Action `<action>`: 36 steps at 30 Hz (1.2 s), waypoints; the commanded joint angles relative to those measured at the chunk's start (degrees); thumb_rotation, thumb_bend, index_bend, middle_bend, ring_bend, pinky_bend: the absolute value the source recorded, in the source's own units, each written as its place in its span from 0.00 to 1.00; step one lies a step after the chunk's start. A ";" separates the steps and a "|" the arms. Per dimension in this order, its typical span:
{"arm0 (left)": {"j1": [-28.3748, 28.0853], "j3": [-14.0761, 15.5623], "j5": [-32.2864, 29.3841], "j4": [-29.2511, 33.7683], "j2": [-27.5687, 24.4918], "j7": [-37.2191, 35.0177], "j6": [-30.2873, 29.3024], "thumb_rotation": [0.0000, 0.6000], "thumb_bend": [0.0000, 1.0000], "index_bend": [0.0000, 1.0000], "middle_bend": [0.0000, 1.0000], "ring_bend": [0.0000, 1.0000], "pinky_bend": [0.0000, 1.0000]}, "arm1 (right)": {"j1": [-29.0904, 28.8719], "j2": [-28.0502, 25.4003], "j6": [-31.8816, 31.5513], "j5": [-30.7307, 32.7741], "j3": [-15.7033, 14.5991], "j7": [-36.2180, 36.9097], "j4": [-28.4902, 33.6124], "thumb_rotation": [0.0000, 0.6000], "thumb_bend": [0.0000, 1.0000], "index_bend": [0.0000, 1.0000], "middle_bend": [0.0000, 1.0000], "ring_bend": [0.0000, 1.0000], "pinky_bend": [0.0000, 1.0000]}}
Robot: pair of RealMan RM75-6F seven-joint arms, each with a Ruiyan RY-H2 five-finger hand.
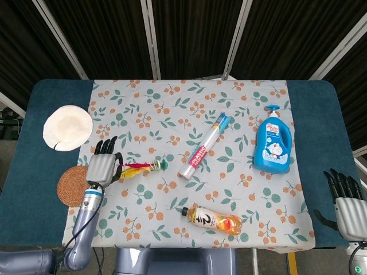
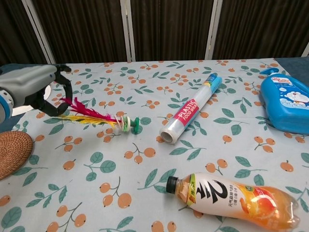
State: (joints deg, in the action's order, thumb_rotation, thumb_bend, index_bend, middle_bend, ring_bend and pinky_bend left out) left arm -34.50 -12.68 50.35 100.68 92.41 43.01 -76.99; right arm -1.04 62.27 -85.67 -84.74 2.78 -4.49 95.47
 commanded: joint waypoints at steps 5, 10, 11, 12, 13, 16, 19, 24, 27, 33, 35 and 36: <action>-1.98 -1.80 2.73 5.38 -3.01 2.89 -1.49 1.00 0.52 0.57 0.00 0.00 0.00 | 0.01 0.00 -0.01 0.06 0.02 -0.07 0.01 1.00 0.12 0.00 0.00 0.00 0.00; -2.22 -1.65 2.68 7.66 -4.34 3.83 -1.89 1.00 0.53 0.57 0.00 0.00 0.00 | 0.02 -0.02 0.02 0.16 0.04 -0.10 0.04 1.00 0.12 0.00 0.00 0.00 0.00; -2.19 -1.59 2.60 7.99 -4.57 3.83 -1.94 1.00 0.53 0.57 0.00 0.00 0.00 | 0.01 0.00 0.03 0.15 0.04 -0.14 0.04 1.00 0.12 0.00 0.00 0.00 0.00; -2.17 -1.44 2.50 8.22 -4.81 3.90 -1.97 1.00 0.53 0.57 0.00 0.00 0.00 | 0.02 -0.01 0.02 0.14 0.03 -0.16 0.04 1.00 0.12 0.00 0.00 0.00 0.00; -2.18 -1.30 2.39 8.32 -4.98 4.01 -1.96 1.00 0.53 0.57 0.00 0.00 0.00 | 0.02 -0.01 0.04 0.14 0.01 -0.17 0.07 1.00 0.12 0.00 0.00 0.00 0.00; -2.28 -1.00 1.52 8.71 -5.42 4.50 -1.76 1.00 0.52 0.57 0.00 0.00 0.00 | 0.01 0.01 0.04 0.16 0.04 -0.24 0.08 1.00 0.12 0.00 0.00 0.00 0.00; -2.42 -0.99 1.31 8.88 -5.59 4.41 -1.85 1.00 0.52 0.57 0.00 0.00 0.00 | 0.02 0.01 0.04 0.19 0.05 -0.27 0.10 1.00 0.12 0.00 0.00 0.00 0.00; -2.60 -0.97 1.41 9.27 -5.76 3.99 -2.16 1.00 0.52 0.57 0.00 0.00 0.00 | 0.00 0.05 0.05 0.22 0.07 -0.27 0.06 1.00 0.12 0.00 0.00 0.00 0.00; -2.75 -0.96 1.58 9.68 -5.88 3.99 -2.41 1.00 0.53 0.57 0.00 0.00 0.00 | 0.01 0.03 0.04 0.22 0.06 -0.28 0.07 1.00 0.12 0.00 0.00 0.00 0.00; -2.99 -0.89 1.76 10.36 -6.20 4.14 -2.76 1.00 0.52 0.57 0.00 0.00 0.00 | 0.01 0.04 0.05 0.22 0.06 -0.32 0.06 1.00 0.12 0.00 0.00 0.00 0.00; -3.08 -1.04 1.55 10.58 -6.24 4.05 -2.91 1.00 0.53 0.57 0.00 0.00 0.00 | 0.01 0.05 0.07 0.23 0.04 -0.37 0.08 1.00 0.12 0.00 0.00 0.00 0.00; -3.14 -1.07 1.47 10.67 -6.25 4.07 -2.96 1.00 0.53 0.57 0.00 0.00 0.00 | 0.01 0.04 0.05 0.22 0.05 -0.40 0.10 1.00 0.12 0.00 0.00 0.00 0.00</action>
State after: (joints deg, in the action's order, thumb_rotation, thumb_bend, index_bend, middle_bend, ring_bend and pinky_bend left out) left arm -37.62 -13.73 51.86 111.32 86.17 47.08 -79.92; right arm -1.03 62.31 -85.62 -84.51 2.83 -4.90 95.56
